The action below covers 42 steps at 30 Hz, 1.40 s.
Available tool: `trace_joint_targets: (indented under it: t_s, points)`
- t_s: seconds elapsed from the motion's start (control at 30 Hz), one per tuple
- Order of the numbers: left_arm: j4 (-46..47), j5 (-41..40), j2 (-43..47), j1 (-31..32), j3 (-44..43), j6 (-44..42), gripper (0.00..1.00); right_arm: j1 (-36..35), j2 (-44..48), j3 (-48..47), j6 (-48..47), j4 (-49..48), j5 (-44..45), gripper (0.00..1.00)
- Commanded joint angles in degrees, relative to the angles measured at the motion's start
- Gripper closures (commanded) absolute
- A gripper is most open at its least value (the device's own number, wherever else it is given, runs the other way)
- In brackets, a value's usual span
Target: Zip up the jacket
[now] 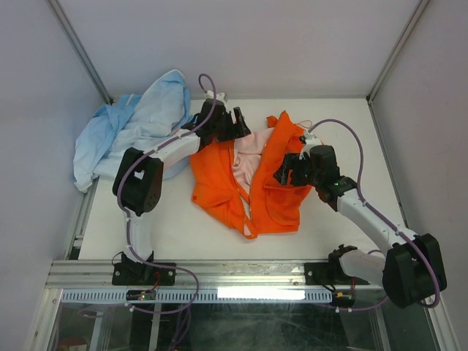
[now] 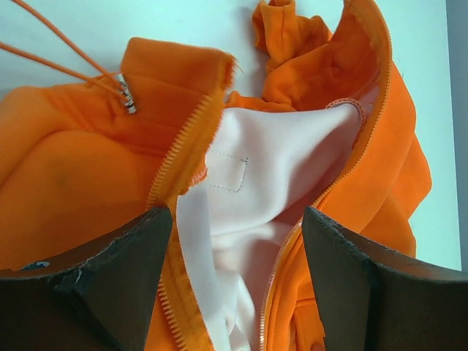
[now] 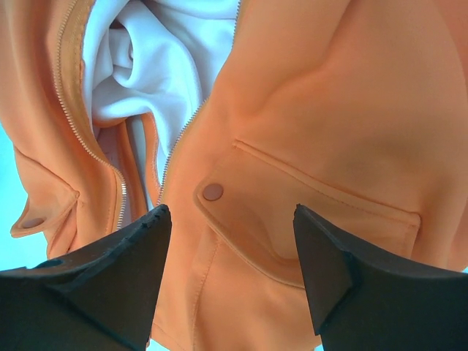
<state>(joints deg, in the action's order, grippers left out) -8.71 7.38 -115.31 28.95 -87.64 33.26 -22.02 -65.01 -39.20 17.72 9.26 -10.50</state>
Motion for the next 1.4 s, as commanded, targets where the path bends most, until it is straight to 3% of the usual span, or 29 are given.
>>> trace_joint_targets:
  t_s: [0.0,0.17,0.27,0.4,0.6,0.87,0.97,1.03,1.17,1.37]
  points:
    - [2.7,6.1,-2.3,4.2,-6.4,-1.9,0.26,-0.3,2.0,0.4,0.4,-1.3,2.2,0.29]
    - [2.9,11.1,-5.1,7.8,-9.4,-2.4,0.27,-0.4,1.9,0.7,0.6,-1.8,2.1,0.29]
    - [3.3,10.8,-2.0,8.2,-7.0,-2.2,0.27,-0.3,1.8,0.8,0.8,-1.7,2.2,0.29]
    - [7.3,3.8,9.4,8.1,3.7,-1.9,0.24,-0.4,1.3,0.8,1.0,-1.3,1.1,0.29]
    - [5.7,-0.9,24.1,8.4,19.6,-0.6,0.25,-0.3,-2.6,0.8,1.5,-1.9,-2.8,0.29]
    - [1.4,0.3,34.4,10.4,37.1,1.7,0.27,3.2,-15.8,-4.4,2.3,-1.4,2.6,0.28]
    - [-1.0,-5.9,35.6,10.1,41.8,2.2,0.27,5.2,-22.1,-7.7,2.3,-1.1,4.0,0.29]
    - [-3.5,-12.3,34.3,9.2,42.9,2.2,0.27,7.2,-25.6,-9.6,2.7,-1.6,4.3,0.28]
    - [-4.7,-15.6,29.4,2.9,41.6,1.0,0.28,11.6,-30.7,-13.0,2.9,-2.9,5.7,0.28]
    - [-7.2,-21.8,24.2,0.1,30.5,-4.3,0.27,13.1,-29.6,-16.8,0.0,-0.9,5.6,0.28]
